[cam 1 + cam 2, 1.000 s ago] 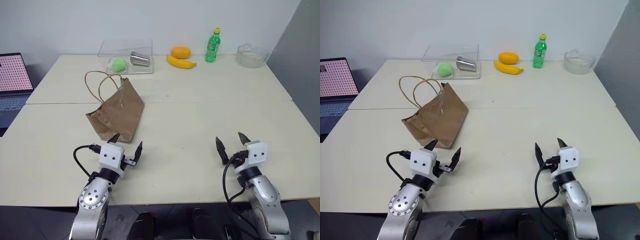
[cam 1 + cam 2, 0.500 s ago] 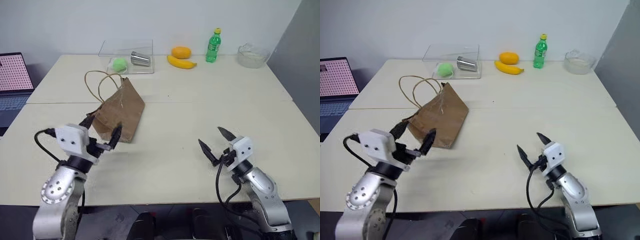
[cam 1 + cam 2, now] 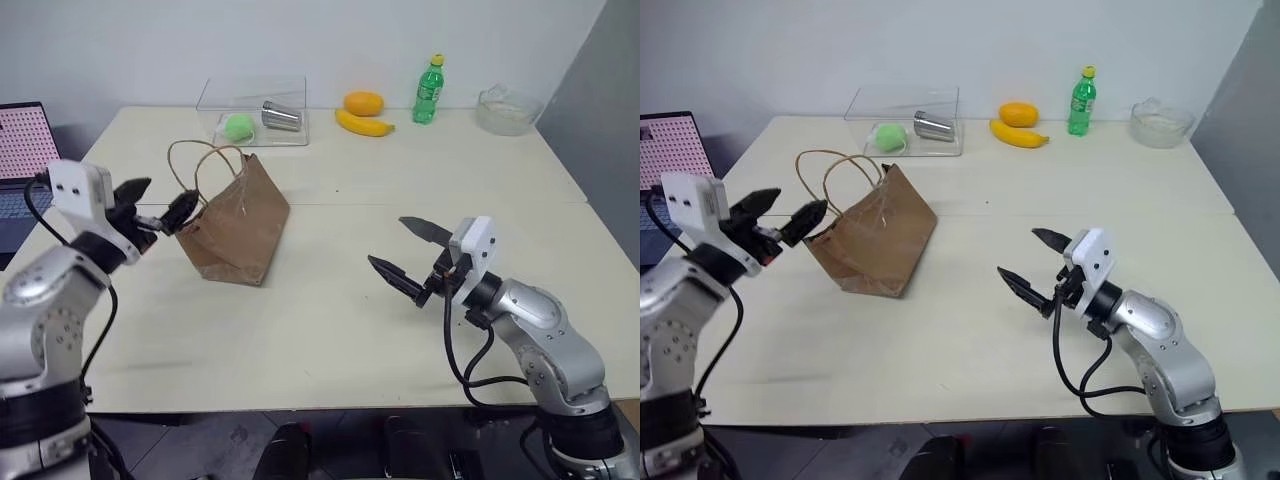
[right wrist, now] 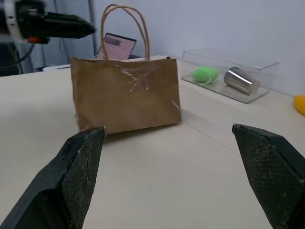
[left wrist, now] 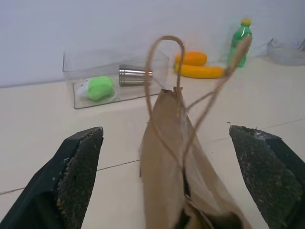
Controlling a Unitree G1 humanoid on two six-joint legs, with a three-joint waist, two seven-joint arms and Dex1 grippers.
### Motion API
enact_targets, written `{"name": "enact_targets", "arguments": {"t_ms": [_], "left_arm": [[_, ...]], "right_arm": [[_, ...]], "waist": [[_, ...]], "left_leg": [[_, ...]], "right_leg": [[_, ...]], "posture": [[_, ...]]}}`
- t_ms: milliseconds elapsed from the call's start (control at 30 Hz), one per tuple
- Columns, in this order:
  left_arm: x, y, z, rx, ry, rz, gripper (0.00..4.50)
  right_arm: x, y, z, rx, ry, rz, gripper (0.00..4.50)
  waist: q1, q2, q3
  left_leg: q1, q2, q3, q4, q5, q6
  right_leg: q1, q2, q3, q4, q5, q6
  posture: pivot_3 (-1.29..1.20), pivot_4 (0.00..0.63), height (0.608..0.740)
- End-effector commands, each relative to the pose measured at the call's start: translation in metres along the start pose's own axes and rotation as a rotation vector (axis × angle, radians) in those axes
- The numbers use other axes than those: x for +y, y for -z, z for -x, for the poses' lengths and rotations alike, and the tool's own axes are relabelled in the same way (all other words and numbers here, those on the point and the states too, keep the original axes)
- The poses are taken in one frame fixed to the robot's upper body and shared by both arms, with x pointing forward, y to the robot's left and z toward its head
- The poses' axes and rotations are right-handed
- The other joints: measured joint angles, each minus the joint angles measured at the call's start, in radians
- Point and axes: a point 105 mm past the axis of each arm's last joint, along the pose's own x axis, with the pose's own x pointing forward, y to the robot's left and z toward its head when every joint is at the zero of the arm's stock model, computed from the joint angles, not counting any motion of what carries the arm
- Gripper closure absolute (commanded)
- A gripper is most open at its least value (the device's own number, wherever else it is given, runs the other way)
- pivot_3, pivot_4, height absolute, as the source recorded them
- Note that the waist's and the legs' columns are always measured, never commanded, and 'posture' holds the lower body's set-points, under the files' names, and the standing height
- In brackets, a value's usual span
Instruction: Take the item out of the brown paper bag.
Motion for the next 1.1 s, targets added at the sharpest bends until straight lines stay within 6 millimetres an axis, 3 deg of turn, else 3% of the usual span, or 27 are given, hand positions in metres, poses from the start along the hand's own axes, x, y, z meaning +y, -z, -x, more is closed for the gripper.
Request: {"name": "enact_targets", "arguments": {"t_ms": [33,200,400,633,767,1100], "left_arm": [[-0.003,-0.003,-0.012,0.034,0.057,-0.005,0.04],[-0.007,-0.007,-0.025,0.052,0.123,-0.011,0.04],[0.006,-0.026,-0.042,0.020,0.119,-0.023,0.04],[0.011,-0.028,-0.054,0.057,0.175,-0.067,0.04],[0.013,-0.032,-0.063,0.051,0.190,-0.088,0.91],[0.019,-0.041,-0.076,0.059,0.244,-0.161,4.19]], "right_arm": [[0.013,-0.019,0.001,-0.016,-0.092,0.025,0.00],[0.013,-0.025,0.003,0.008,-0.121,0.049,0.00],[0.011,-0.032,0.006,0.014,-0.140,0.045,0.00],[0.014,-0.043,0.007,0.026,-0.207,0.016,0.00],[0.011,-0.047,0.006,0.031,-0.211,0.018,0.00],[0.007,-0.051,0.006,0.035,-0.193,0.007,0.00]], "waist": [[0.000,0.000,0.000],[-0.001,-0.001,0.000],[-0.002,-0.001,0.001],[-0.003,-0.001,0.001],[-0.002,-0.002,0.001],[-0.003,-0.002,0.001]], "left_leg": [[0.000,0.000,0.000,0.000,0.000,0.000],[0.000,0.000,0.000,-0.001,0.000,0.000],[0.000,0.000,0.000,-0.001,0.000,0.000],[0.000,0.000,0.000,-0.001,0.000,0.000],[-0.001,0.000,0.000,-0.001,0.000,0.000],[-0.001,0.000,0.000,-0.001,0.000,0.000]], "right_leg": [[0.000,0.000,0.000,0.000,0.000,0.000],[-0.001,0.000,0.000,-0.001,0.000,0.000],[-0.001,0.000,0.000,-0.001,0.000,0.000],[-0.001,0.000,0.000,-0.001,0.000,0.000],[-0.001,0.000,0.000,0.000,0.000,0.000],[-0.002,0.000,0.000,0.000,0.000,0.000]], "posture": [[0.00,0.150,0.740],[0.00,0.150,0.740],[0.00,0.150,0.740],[0.00,0.150,0.740],[0.00,0.150,0.740],[0.00,0.150,0.740]]}}
